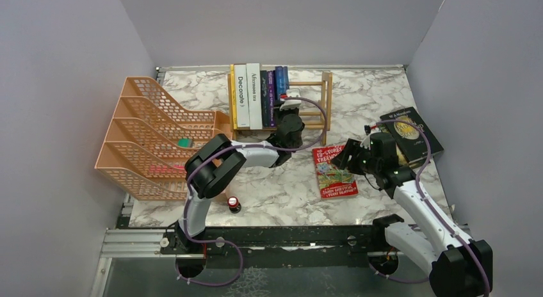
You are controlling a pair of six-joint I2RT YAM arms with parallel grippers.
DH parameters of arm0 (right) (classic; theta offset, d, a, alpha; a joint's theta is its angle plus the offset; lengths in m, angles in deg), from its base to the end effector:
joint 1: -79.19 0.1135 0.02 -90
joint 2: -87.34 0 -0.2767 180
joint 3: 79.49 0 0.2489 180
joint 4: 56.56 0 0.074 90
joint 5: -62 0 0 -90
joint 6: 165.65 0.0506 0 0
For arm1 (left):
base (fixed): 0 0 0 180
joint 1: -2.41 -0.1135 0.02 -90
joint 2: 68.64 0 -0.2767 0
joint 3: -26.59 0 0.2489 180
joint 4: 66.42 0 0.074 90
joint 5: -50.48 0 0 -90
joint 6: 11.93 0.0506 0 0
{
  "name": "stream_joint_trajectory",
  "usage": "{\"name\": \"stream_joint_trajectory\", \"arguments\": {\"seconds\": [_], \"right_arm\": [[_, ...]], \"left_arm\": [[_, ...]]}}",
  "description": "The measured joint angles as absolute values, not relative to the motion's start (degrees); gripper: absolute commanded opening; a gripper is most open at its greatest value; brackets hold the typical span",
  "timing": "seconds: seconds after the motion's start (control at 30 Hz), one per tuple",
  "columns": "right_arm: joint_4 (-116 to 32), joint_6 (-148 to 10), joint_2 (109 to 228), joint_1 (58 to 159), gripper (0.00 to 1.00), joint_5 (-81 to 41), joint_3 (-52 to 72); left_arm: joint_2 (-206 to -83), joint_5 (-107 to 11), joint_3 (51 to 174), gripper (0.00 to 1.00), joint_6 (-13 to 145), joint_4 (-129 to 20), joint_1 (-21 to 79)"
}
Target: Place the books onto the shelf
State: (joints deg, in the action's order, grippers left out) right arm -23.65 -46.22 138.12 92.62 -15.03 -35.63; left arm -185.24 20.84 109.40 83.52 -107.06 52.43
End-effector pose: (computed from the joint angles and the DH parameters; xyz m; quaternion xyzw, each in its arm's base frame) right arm 0.1791 0.0544 0.2189 0.0778 0.8978 0.2491 0.3548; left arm 0.3222 -0.3158 0.2343 -0.0659 0.6828 0.0635 0.7249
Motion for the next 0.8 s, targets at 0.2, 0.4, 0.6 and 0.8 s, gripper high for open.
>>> {"name": "stream_joint_trajectory", "arguments": {"seconds": [0.2, 0.4, 0.6, 0.8], "right_arm": [[-23.6, -46.2, 138.5, 92.6, 0.64, -14.8, -35.6], [-23.6, -46.2, 138.7, 92.6, 0.64, -14.8, -35.6], [-23.7, -46.4, 138.8, 92.6, 0.73, -14.8, -35.6], [-24.4, -47.0, 141.0, 92.6, 0.76, -15.4, -35.6]], "left_arm": [[-178.7, 19.9, 109.6, 0.61, 80.2, -105.0, 52.4], [-174.5, 21.3, 111.0, 0.65, 79.5, -102.1, 52.1], [-169.4, 20.5, 111.2, 0.86, 76.4, -91.8, 52.1], [-159.4, 9.7, 114.9, 0.95, 62.4, -68.3, 50.4]]}}
